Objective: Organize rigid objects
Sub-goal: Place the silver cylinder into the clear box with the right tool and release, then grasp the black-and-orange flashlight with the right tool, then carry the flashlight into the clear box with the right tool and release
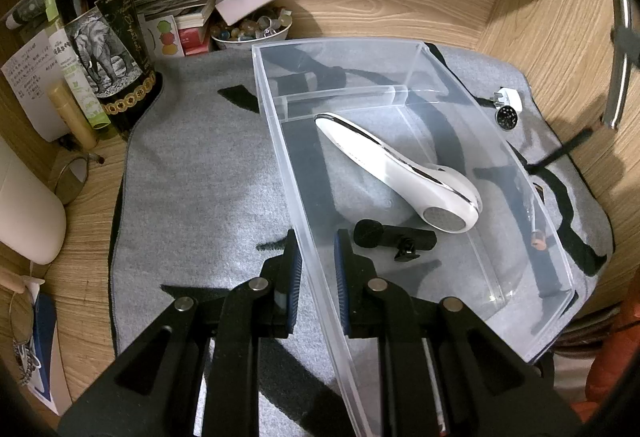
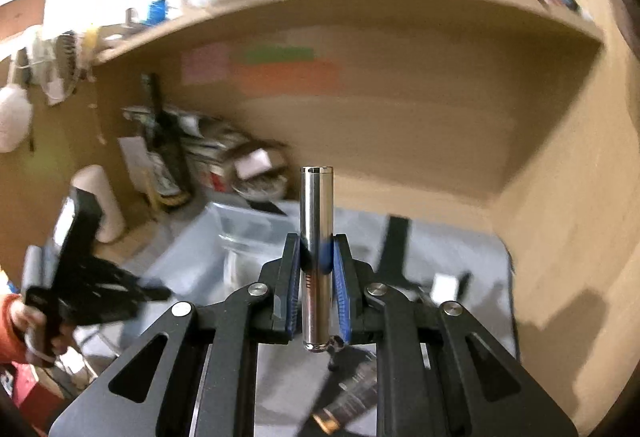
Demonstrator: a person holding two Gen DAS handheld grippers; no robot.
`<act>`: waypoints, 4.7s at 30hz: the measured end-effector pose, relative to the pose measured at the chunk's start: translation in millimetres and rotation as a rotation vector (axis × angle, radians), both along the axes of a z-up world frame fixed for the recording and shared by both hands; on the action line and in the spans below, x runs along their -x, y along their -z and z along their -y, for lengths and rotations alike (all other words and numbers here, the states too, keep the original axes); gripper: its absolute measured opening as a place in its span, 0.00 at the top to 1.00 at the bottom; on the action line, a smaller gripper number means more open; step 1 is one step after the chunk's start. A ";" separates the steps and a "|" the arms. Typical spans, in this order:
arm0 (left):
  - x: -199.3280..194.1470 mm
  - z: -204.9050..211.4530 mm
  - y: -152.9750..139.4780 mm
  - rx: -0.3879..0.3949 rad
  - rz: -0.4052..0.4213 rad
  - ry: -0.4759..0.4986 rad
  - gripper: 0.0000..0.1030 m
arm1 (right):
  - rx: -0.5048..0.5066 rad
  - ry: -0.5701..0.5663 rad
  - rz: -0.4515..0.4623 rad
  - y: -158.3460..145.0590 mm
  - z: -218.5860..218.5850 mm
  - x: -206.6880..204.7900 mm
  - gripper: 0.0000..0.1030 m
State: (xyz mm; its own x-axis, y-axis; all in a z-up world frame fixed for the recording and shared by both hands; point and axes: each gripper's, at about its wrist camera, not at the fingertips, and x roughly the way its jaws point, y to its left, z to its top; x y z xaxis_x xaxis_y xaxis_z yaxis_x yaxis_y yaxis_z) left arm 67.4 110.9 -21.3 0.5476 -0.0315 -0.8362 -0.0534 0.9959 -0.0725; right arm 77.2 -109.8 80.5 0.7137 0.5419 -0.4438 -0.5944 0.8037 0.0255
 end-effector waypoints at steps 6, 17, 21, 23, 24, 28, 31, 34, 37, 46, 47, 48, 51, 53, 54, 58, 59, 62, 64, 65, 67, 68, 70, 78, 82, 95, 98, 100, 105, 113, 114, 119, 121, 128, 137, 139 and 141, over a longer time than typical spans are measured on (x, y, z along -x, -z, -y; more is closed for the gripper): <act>0.3 -0.3 0.0 0.000 0.000 0.000 0.86 | -0.009 -0.124 0.019 -9.1 -42.5 4.3 0.86; 1.0 -1.9 -0.4 -0.001 -0.002 -0.002 0.86 | 0.196 -0.257 -0.190 66.2 -112.6 -25.8 0.86; 1.0 -1.6 -0.2 0.001 -0.002 -0.004 0.86 | 0.248 -0.294 -0.249 82.7 -114.9 -28.9 0.86; 1.0 -1.2 0.1 0.002 -0.002 -0.006 0.86 | 0.267 -0.324 -0.264 86.1 -119.3 -25.9 0.86; 1.1 -1.0 0.2 0.001 -0.002 -0.007 0.86 | 0.284 -0.333 -0.262 87.8 -121.3 -24.1 0.86; 1.2 -0.1 0.6 -0.003 -0.001 -0.008 0.86 | 0.333 -0.351 -0.267 94.0 -128.6 -24.6 0.86; 1.6 0.1 0.8 -0.003 0.000 -0.008 0.86 | 0.359 -0.337 -0.280 100.0 -131.1 -27.7 0.86; 1.5 0.1 1.0 -0.003 -0.001 -0.008 0.86 | 0.356 -0.322 -0.286 99.1 -128.6 -30.2 0.86; 1.6 0.0 1.0 -0.003 -0.002 -0.008 0.86 | 0.349 -0.307 -0.285 94.5 -125.6 -31.9 0.82; 1.9 0.1 1.2 -0.004 -0.002 -0.009 0.86 | 0.274 -0.261 -0.223 69.2 -99.9 -27.8 0.61; 2.2 0.5 0.9 -0.004 -0.002 -0.008 0.86 | 0.264 -0.247 -0.208 65.5 -95.0 -26.8 0.56; 2.3 0.6 0.9 -0.006 -0.002 -0.008 0.86 | 0.257 -0.237 -0.197 62.5 -91.3 -25.9 0.55; 2.3 0.5 0.8 -0.003 -0.002 -0.008 0.86 | 0.236 -0.212 -0.179 54.2 -78.0 -24.2 0.52; 2.4 0.4 0.9 -0.004 -0.003 -0.009 0.86 | 0.215 -0.180 -0.155 48.8 -65.4 -22.3 0.42; 2.6 0.3 1.0 -0.005 -0.003 -0.009 0.86 | 0.210 -0.173 -0.149 47.4 -61.3 -21.8 0.41; 3.1 -0.7 1.3 -0.007 -0.002 -0.009 0.86 | 0.190 -0.113 -0.149 45.2 -38.2 -26.6 0.40; 2.7 -0.2 1.1 -0.006 -0.003 -0.009 0.86 | 0.184 -0.099 -0.154 45.5 -32.6 -28.2 0.40; 2.6 0.0 1.1 -0.007 -0.004 -0.009 0.86 | 0.169 -0.049 -0.172 49.4 -13.9 -32.1 0.40; 2.6 -0.1 1.1 -0.008 -0.004 -0.009 0.86 | 0.166 -0.013 -0.189 55.1 -0.5 -34.3 0.40; 2.6 -0.2 1.1 -0.010 -0.004 -0.009 0.86 | 0.166 -0.001 -0.200 58.5 4.2 -35.3 0.40; 3.2 -0.8 1.2 -0.009 -0.004 -0.010 0.86 | 0.172 0.027 -0.219 66.7 12.4 -36.5 0.40; 2.5 -0.3 1.0 -0.009 -0.004 -0.011 0.86 | 0.178 0.037 -0.227 71.0 15.9 -36.7 0.40; 2.4 -0.1 0.9 -0.010 -0.004 -0.010 0.86 | 0.193 0.058 -0.250 81.6 22.3 -35.6 0.40; 2.5 -0.2 0.9 -0.012 -0.004 -0.010 0.86 | 0.264 0.105 -0.355 133.2 35.1 -27.7 0.40; 2.6 -0.1 0.6 -0.013 -0.004 -0.010 0.86 | 0.295 0.108 -0.393 150.7 41.9 -23.0 0.40; 1.9 1.2 0.1 -0.019 -0.002 -0.009 0.86 | 0.258 0.134 -0.383 150.6 61.9 -27.4 0.76; 1.7 1.1 0.0 -0.018 -0.002 -0.010 0.86 | 0.258 0.149 -0.370 149.9 62.1 -27.5 0.79; 1.8 1.1 0.0 -0.018 -0.002 -0.010 0.86 | 0.254 0.154 -0.364 148.0 62.2 -26.8 0.79; 1.4 1.0 0.0 -0.018 -0.005 -0.016 0.86 | 0.217 0.151 -0.333 133.8 62.8 -27.7 0.79; 1.7 -1.3 0.8 -0.004 0.000 -0.027 0.88 | 0.155 0.097 -0.251 98.2 46.7 -24.0 0.79; 1.7 -2.0 0.9 -0.001 0.001 -0.027 0.88 | 0.152 0.089 -0.241 94.8 43.1 -23.6 0.79; 1.9 -2.4 0.8 -0.006 0.003 -0.027 0.88 | 0.134 0.037 -0.183 73.8 20.8 -22.8 0.79; 1.4 -3.7 0.9 -0.005 0.004 -0.027 0.88 | 0.128 0.014 -0.161 65.9 10.3 -22.4 0.79; 1.9 -2.4 1.1 -0.007 0.003 -0.027 0.88 | 0.109 -0.067 -0.119 49.5 -27.5 -24.4 0.79; 2.1 -2.6 1.2 -0.007 0.003 -0.027 0.88 | 0.133 -0.176 -0.140 52.0 -73.3 -28.3 0.79; 2.1 -3.3 1.2 -0.006 0.003 -0.028 0.88 | 0.153 -0.206 -0.161 57.4 -82.3 -29.6 0.79; 2.1 -3.3 1.2 -0.007 0.003 -0.028 0.88 | 0.183 -0.236 -0.180 63.8 -91.8 -29.6 0.79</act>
State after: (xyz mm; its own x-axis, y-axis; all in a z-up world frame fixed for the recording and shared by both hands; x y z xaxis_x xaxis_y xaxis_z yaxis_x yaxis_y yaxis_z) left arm 65.3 114.2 -22.6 0.5511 -0.0101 -0.8344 -0.0809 0.9946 -0.0655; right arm 106.8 -17.9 16.7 0.4794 0.5823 -0.6566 -0.7636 0.6455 0.0149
